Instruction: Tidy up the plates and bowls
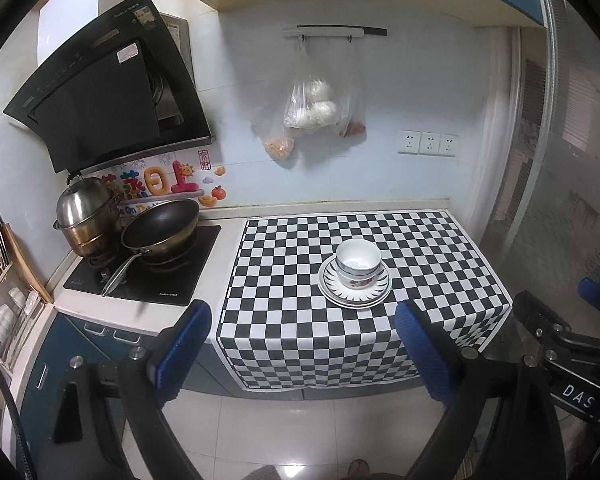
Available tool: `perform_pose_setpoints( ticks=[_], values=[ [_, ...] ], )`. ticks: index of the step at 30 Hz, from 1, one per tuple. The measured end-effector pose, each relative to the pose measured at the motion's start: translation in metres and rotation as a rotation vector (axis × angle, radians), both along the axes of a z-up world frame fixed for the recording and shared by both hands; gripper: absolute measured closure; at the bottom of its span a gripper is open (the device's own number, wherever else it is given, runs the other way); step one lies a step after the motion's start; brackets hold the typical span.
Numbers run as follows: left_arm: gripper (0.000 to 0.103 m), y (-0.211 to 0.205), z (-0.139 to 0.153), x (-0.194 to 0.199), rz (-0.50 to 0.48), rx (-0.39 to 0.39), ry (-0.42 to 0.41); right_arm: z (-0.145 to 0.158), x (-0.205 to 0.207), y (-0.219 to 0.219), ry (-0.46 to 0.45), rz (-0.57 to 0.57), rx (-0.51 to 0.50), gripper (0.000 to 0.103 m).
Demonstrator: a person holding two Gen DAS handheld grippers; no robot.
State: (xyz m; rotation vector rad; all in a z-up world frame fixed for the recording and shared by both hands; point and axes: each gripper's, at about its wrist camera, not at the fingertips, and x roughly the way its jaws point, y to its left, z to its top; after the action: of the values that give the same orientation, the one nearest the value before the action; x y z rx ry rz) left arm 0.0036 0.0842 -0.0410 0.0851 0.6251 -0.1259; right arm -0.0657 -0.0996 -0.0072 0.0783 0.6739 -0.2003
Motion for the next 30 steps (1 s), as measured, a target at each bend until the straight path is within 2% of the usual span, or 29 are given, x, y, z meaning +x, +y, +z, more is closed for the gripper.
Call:
perform_pose_setpoints(
  ticks=[17,30],
  values=[
    [0.009,0.001,0.004,-0.011,0.010,-0.017,-0.029,0.002,-0.004,-0.003,-0.003,-0.012,-0.018,0.000],
    [0.009,-0.004,0.002,-0.014,0.021,-0.021,-0.007,0.002,-0.003,-0.005,0.002,-0.008,-0.019,0.000]
  ],
)
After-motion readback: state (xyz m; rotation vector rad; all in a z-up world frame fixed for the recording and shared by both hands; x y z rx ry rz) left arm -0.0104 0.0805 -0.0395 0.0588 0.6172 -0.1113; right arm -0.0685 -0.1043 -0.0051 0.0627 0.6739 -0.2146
